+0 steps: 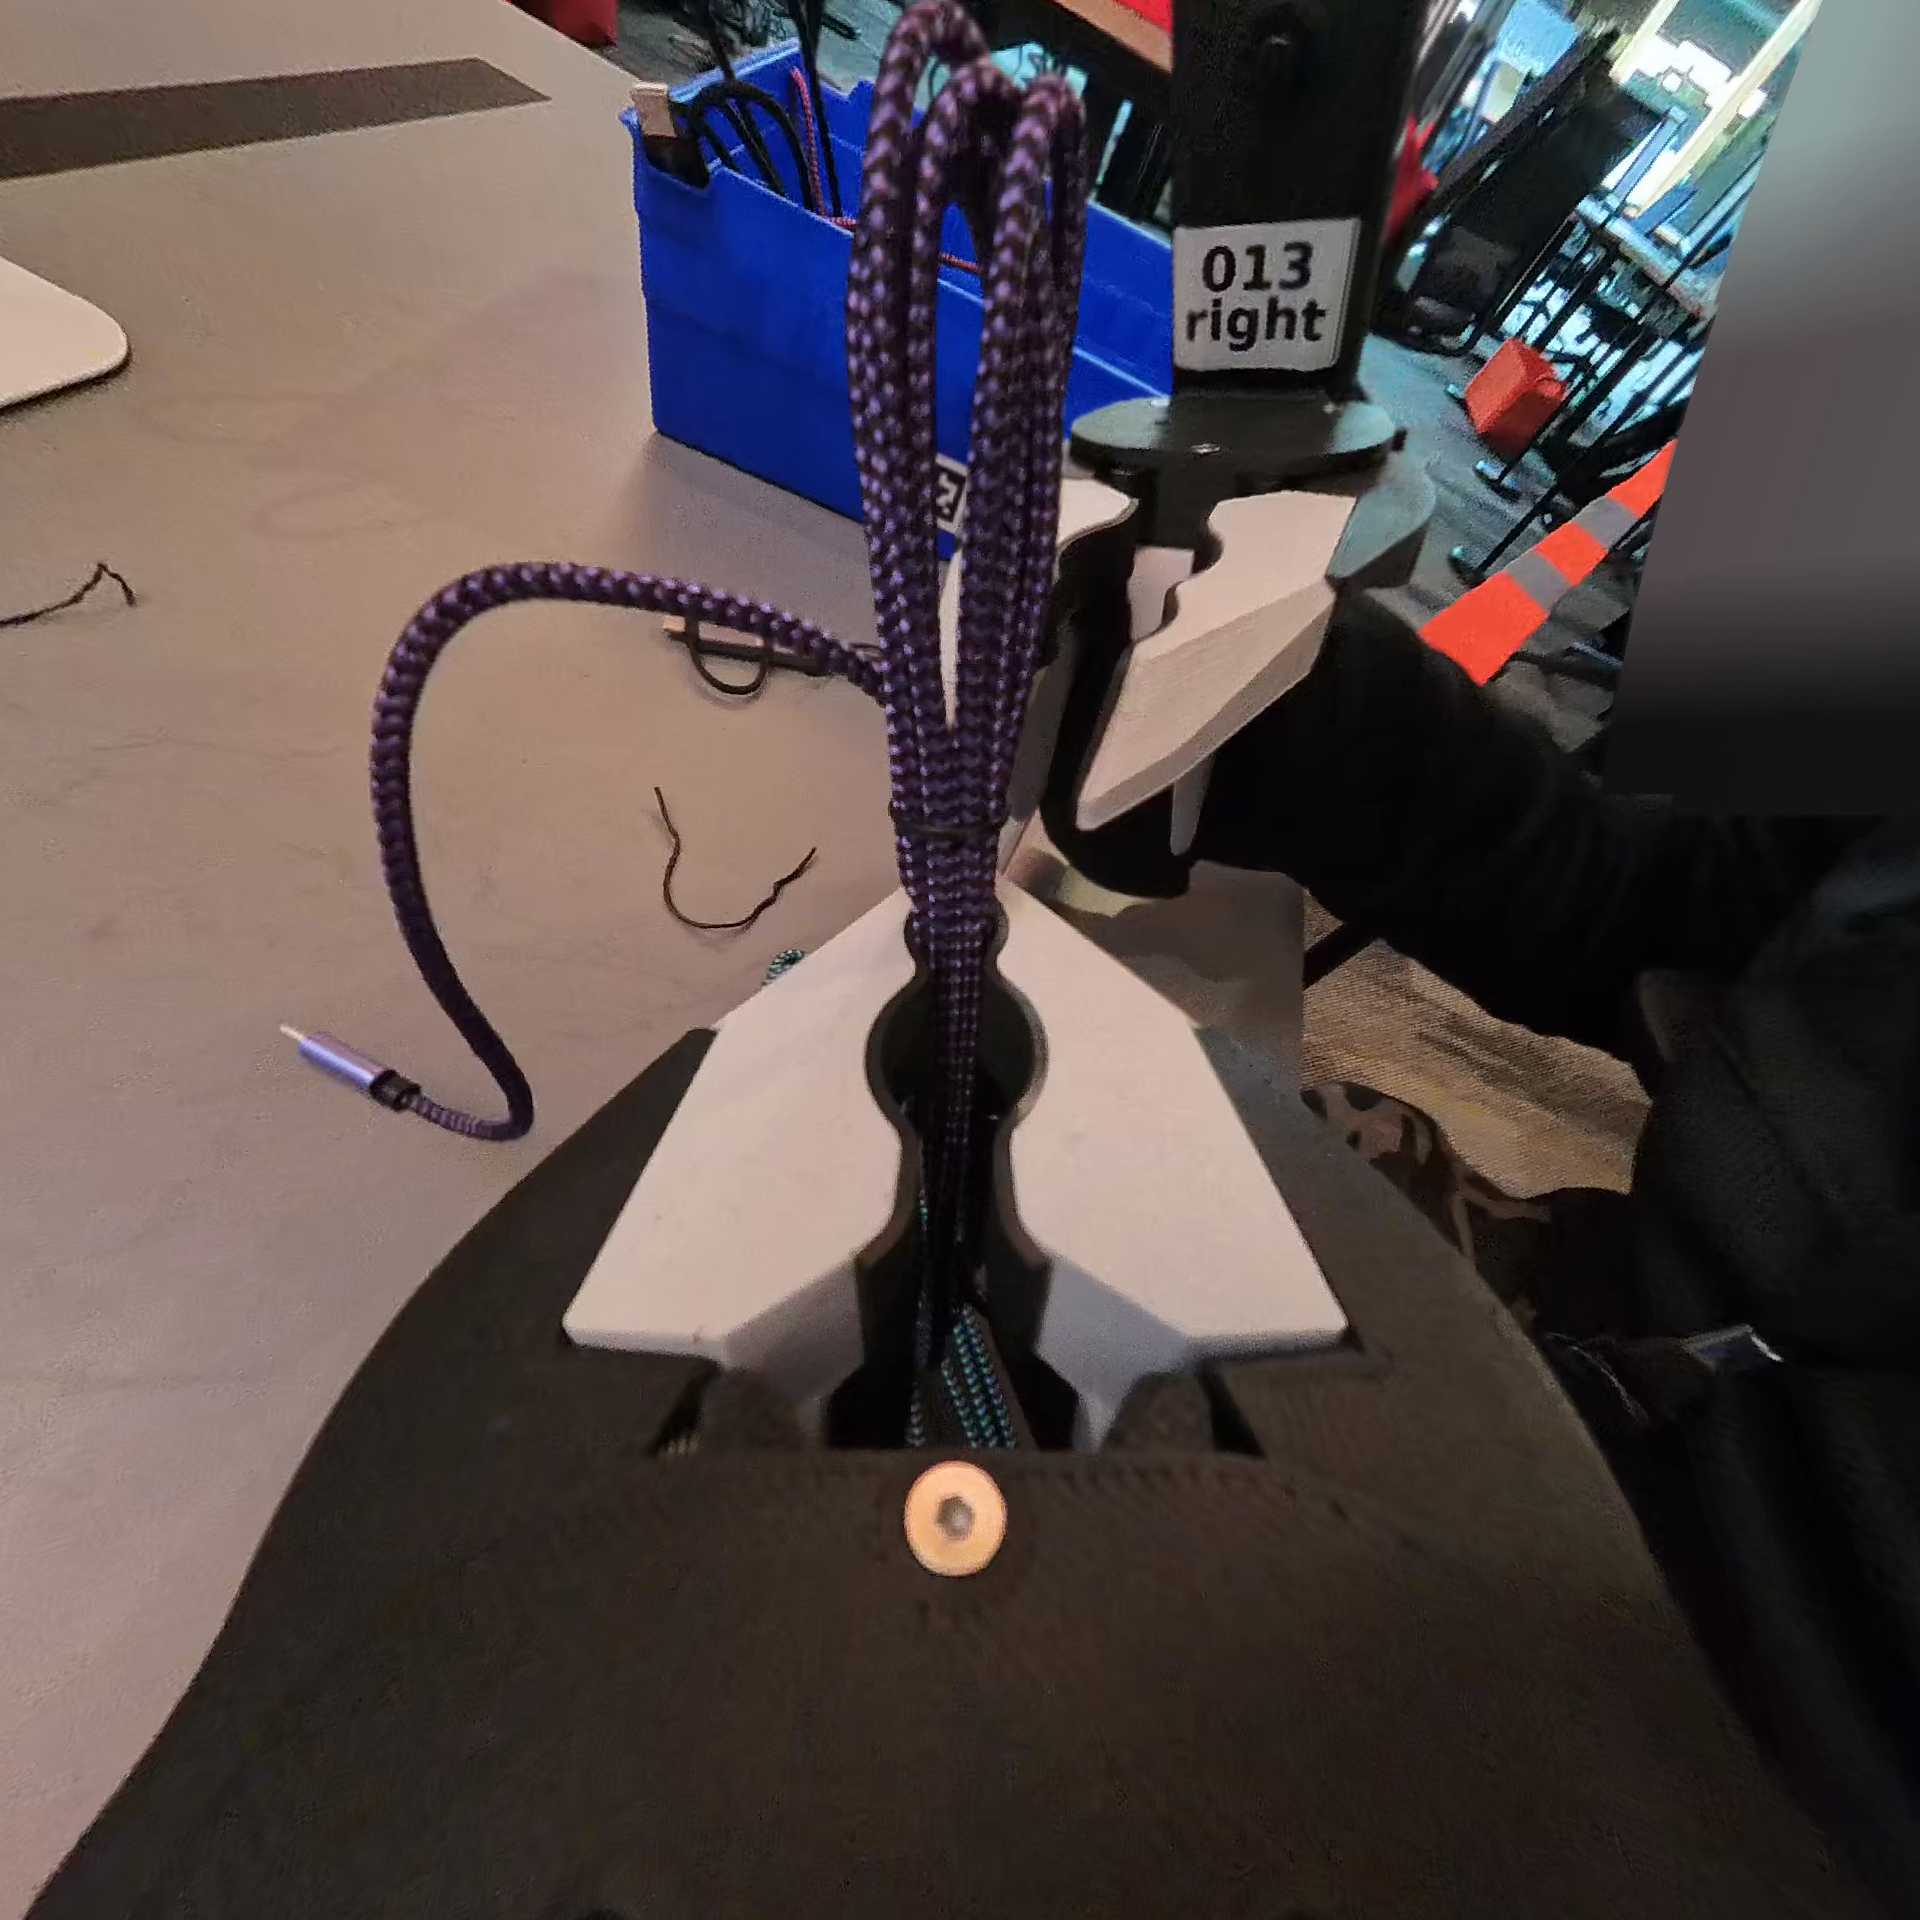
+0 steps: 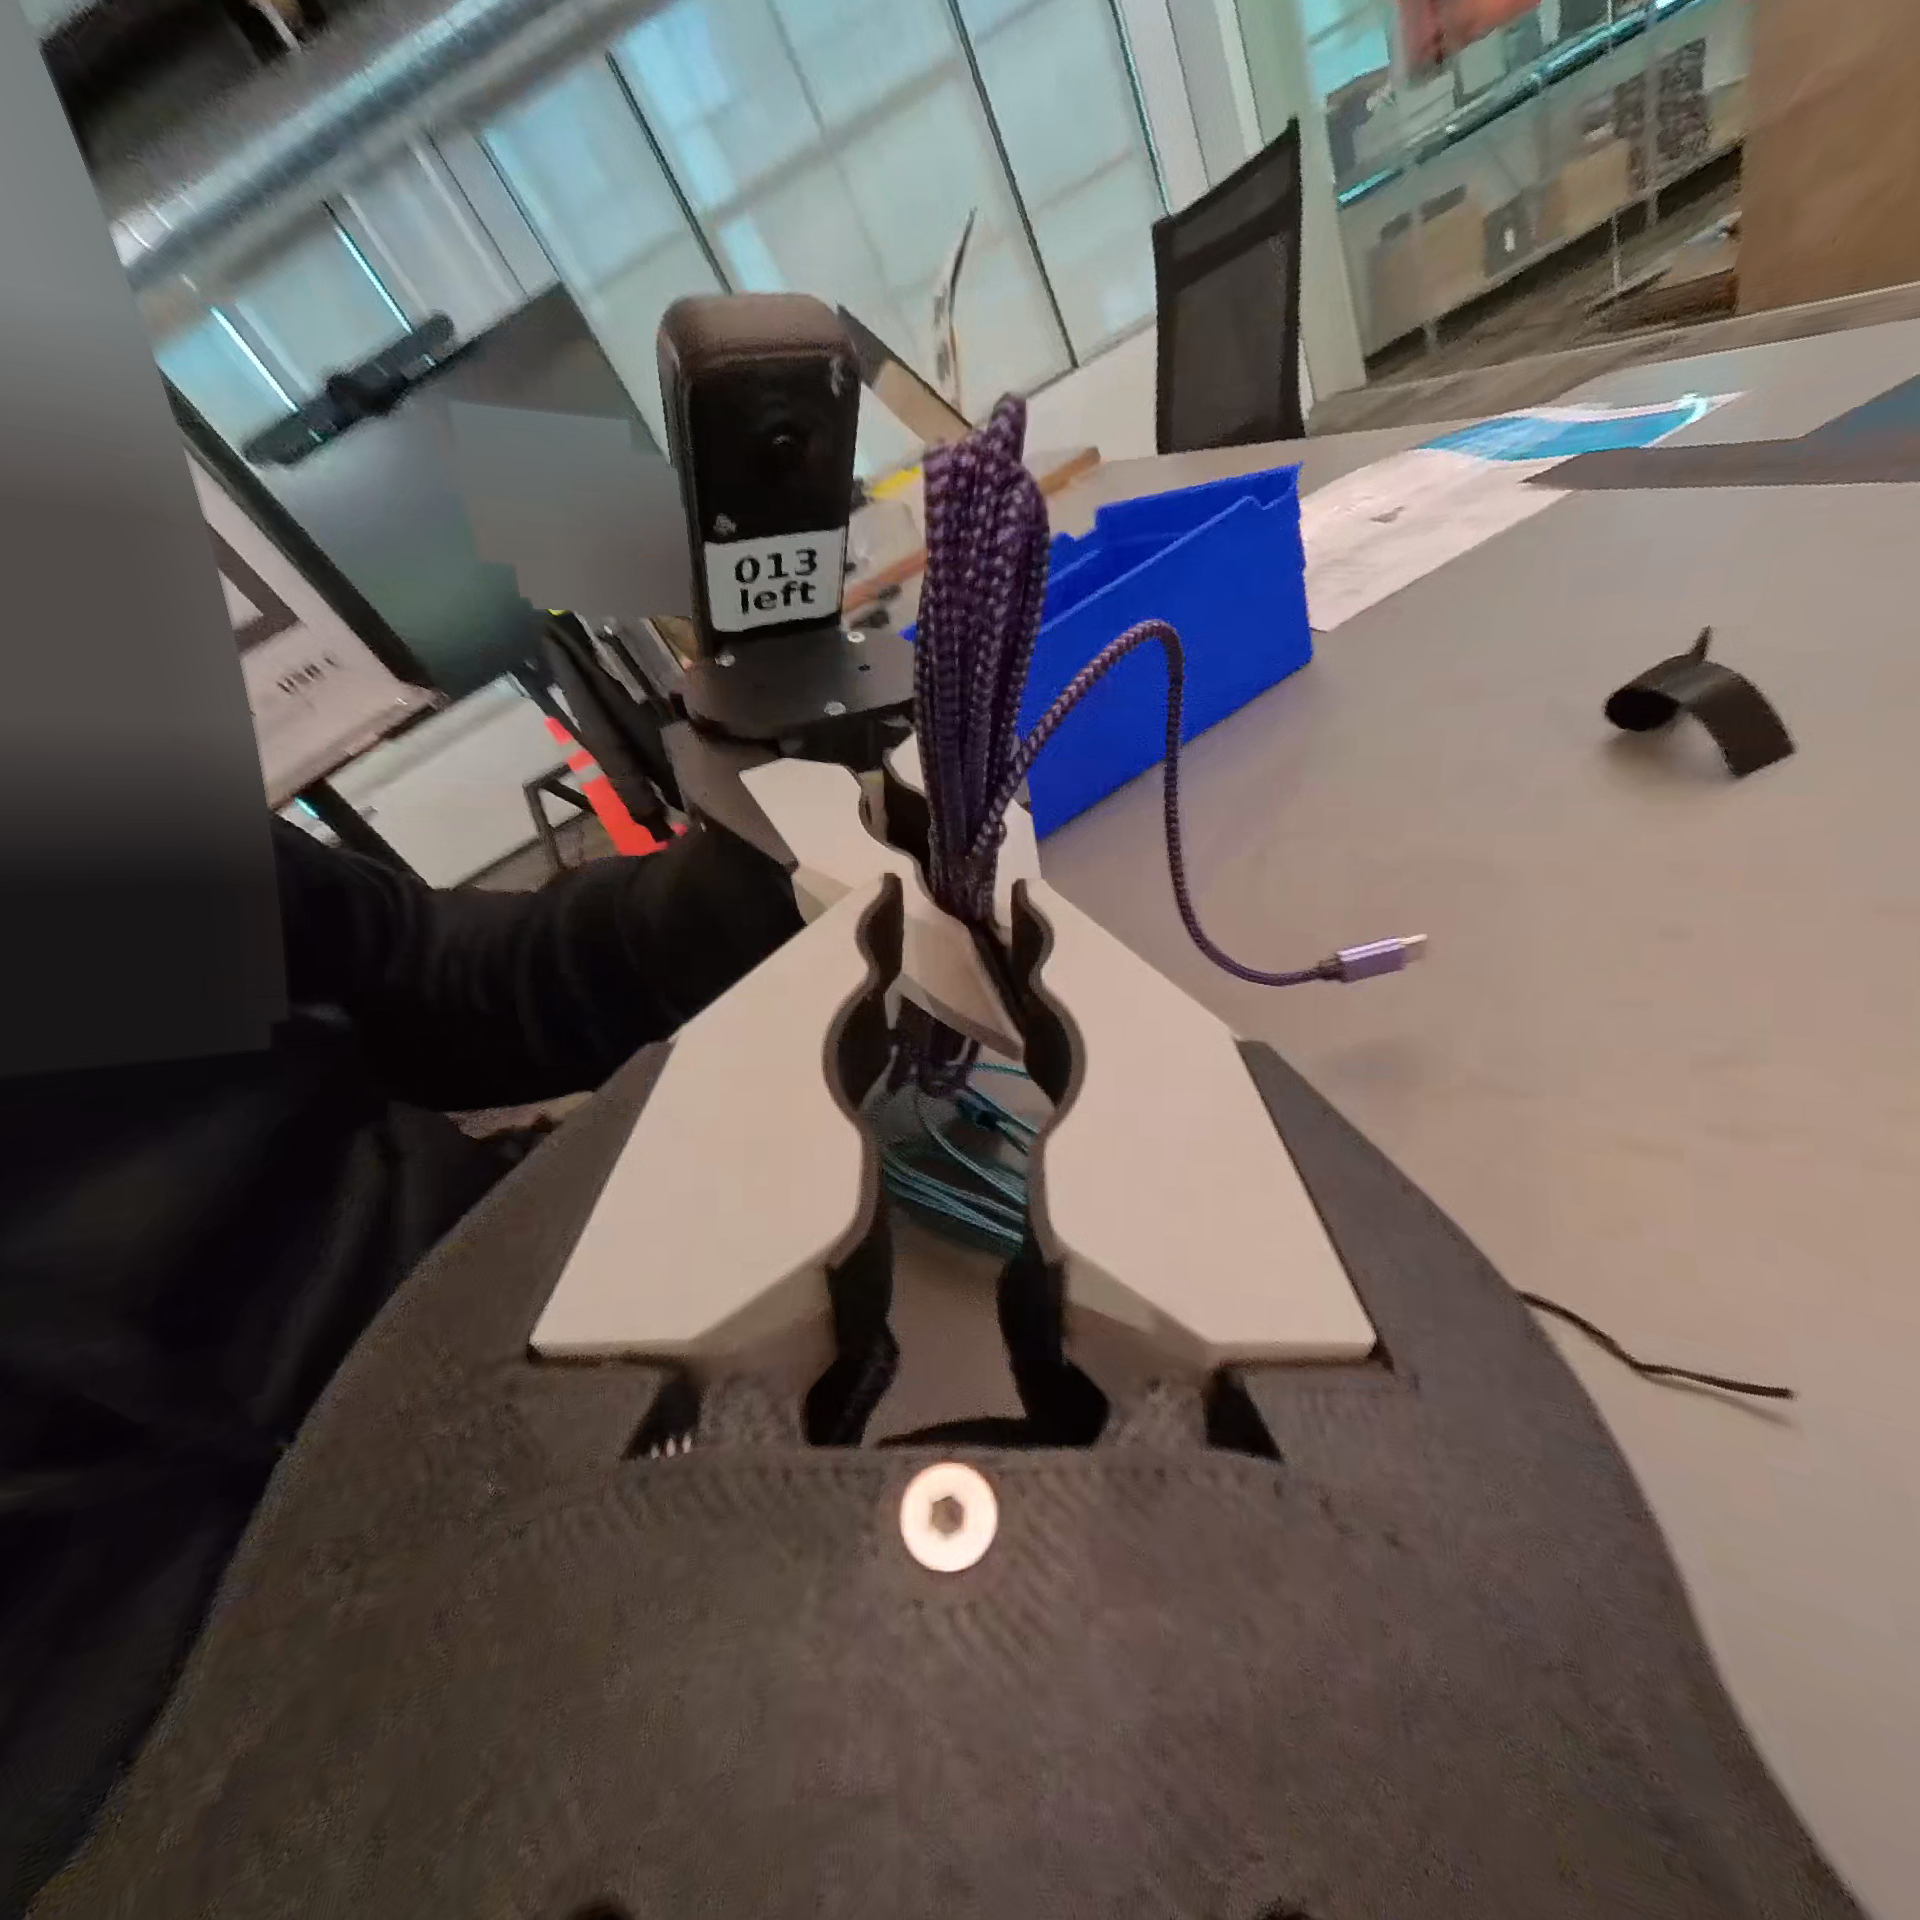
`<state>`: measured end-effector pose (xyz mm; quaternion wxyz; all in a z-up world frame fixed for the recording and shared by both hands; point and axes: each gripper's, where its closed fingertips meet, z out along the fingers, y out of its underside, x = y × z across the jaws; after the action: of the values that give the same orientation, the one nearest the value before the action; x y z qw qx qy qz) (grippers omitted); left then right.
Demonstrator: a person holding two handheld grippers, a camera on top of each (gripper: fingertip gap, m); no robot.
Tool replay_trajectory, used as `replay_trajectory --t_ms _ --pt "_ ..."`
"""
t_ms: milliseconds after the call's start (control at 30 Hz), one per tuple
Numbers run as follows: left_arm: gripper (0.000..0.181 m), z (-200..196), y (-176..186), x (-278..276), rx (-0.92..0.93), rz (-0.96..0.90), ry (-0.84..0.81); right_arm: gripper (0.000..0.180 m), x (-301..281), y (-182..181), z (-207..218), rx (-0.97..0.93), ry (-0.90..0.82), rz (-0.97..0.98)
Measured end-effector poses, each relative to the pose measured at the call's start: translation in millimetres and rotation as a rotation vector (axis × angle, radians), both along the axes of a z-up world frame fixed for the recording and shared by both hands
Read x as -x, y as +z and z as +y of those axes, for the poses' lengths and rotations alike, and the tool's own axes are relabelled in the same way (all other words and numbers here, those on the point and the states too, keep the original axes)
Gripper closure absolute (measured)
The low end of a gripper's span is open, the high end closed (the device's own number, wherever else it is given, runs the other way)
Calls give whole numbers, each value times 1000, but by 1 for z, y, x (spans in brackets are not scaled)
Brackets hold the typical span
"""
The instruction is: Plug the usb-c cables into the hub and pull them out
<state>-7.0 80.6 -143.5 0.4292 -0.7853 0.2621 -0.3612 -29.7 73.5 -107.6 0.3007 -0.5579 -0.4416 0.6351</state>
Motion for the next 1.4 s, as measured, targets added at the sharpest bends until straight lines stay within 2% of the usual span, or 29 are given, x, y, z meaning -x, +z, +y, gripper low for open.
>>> replay_trajectory --t_ms 200,367,500,633,733,833,900,1033,1200,1300,1400 --pt "181 -1 1 -1 -16 10 -5 174 -3 7 2 118 30 53" --pt "181 0 0 -4 -10 13 -11 179 -6 6 3 98 30 55" --pt "181 0 -6 -4 59 -11 -6 180 -6 -2 7 -169 -55 -36" --pt "181 1 -6 -5 155 -122 -14 180 -7 -8 14 -702 -202 -195" --pt "181 6 -5 -2 199 -168 0 180 -7 -5 17 -904 -264 -228" --pt "181 25 -8 43 231 -269 162 180 -24 25 20 -1003 -353 -144" --pt "181 17 -8 34 198 -187 120 180 -25 21 25 -969 -333 -167" --pt "181 13 -2 3 101 -94 49 180 -17 7 31 -580 -222 -92" --pt "181 10 4 0 64 -124 24 173 -14 2 21 -282 -107 -41" --pt "181 10 5 -4 41 -100 21 171 -12 -3 16 -166 -66 -29" --pt "181 10 7 -7 47 -128 11 175 -11 1 12 -155 -54 6"
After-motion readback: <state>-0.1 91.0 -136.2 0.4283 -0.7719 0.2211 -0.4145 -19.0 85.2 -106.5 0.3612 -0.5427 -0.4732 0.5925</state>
